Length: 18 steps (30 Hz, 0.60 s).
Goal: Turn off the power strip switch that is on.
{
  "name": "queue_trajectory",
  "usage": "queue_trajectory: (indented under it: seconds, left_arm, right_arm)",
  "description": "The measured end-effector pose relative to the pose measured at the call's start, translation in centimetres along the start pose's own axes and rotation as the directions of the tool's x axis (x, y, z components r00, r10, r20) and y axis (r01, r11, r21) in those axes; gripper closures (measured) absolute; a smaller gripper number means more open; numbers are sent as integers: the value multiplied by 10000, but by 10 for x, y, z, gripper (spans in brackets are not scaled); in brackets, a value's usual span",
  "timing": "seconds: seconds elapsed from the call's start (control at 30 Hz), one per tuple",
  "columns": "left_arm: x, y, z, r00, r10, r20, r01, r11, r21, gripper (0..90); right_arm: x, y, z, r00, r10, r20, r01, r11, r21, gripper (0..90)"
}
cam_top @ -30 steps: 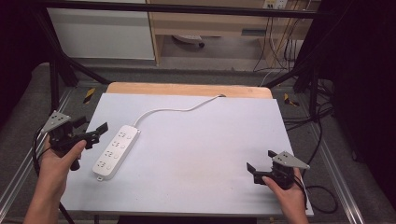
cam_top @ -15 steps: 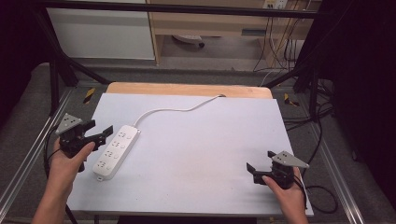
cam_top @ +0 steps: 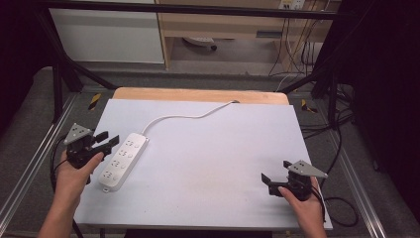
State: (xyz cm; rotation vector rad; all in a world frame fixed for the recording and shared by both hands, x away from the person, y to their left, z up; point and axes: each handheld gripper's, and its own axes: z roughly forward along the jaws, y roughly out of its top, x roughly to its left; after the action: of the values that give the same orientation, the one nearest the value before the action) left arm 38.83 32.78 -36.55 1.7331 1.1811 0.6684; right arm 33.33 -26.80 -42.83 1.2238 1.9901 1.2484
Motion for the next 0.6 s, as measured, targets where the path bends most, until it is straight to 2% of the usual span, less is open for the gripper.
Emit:
queue_trajectory:
  seconds: [0.13,0.2,0.3,0.6]
  left_arm:
    - [0,-3,2,9999,45,92,-46,10000,42,637]
    - [0,-4,4,9998,39,178,-40,10000,67,650]
    - [-1,-7,6,9995,76,296,-79,9999,91,724]
    - [-2,-13,13,9978,143,642,-159,9996,248,865]
  right_arm:
    - [0,0,0,10000,21,-21,-21,10000,24,30]
    - [0,0,0,10000,28,-26,-28,10000,27,30]
    - [0,0,0,10000,38,-31,-38,10000,46,29]
    - [-1,0,0,10000,7,-8,-7,10000,69,30]
